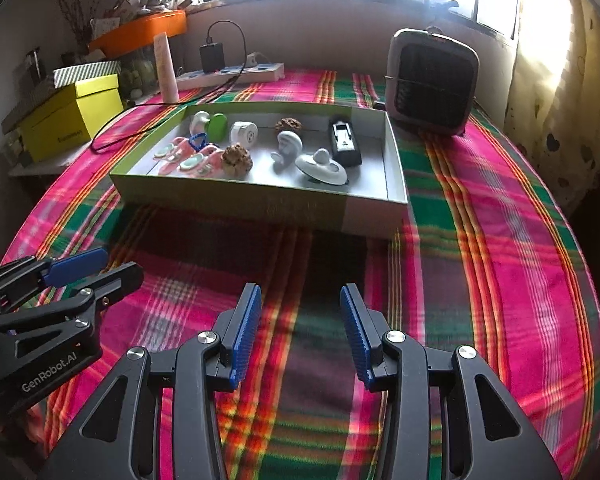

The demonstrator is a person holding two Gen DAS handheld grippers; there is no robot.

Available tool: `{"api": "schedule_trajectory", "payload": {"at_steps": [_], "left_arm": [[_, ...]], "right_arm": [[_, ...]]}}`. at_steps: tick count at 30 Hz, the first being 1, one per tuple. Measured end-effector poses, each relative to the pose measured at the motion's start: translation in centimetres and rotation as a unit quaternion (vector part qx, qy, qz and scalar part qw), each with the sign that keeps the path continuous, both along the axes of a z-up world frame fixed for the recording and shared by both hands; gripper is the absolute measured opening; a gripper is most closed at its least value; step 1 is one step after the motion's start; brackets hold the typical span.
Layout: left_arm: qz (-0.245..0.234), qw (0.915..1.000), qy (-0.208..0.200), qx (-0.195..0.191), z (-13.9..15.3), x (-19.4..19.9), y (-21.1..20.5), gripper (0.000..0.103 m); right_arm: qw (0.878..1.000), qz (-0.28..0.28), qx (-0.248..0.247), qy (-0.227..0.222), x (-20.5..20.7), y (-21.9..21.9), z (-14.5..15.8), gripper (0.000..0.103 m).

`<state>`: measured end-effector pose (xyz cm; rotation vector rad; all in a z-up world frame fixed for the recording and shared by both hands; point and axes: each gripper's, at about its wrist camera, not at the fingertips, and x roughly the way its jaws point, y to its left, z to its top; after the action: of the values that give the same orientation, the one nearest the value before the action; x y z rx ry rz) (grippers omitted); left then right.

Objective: Organize objects
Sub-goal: 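Withdraw both open grippers away from the tray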

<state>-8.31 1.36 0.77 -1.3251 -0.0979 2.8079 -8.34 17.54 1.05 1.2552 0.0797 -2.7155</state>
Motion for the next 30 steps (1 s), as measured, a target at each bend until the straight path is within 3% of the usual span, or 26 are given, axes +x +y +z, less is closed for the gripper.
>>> {"api": "schedule_trajectory", "payload": {"at_steps": [6, 9, 30], "left_arm": [[0.005, 0.9999, 0.007, -0.009, -0.15, 0.47, 0.35, 0.041], [0.008, 0.9999, 0.006, -0.013, -0.17, 0.40, 0.43, 0.042], [-0.001, 0.9999, 0.004, -0.017, -0.31, 0.34, 0.78, 0.050]], "right_arm": [[1.000, -0.012, 0.013, -0.012, 0.51, 0.30, -0.77, 0.043], [1.000, -0.015, 0.010, -0.012, 0.63, 0.49, -0.80, 0.050], [1.000, -0.016, 0.010, -0.013, 0.68, 0.48, -0.92, 0.051]]}}
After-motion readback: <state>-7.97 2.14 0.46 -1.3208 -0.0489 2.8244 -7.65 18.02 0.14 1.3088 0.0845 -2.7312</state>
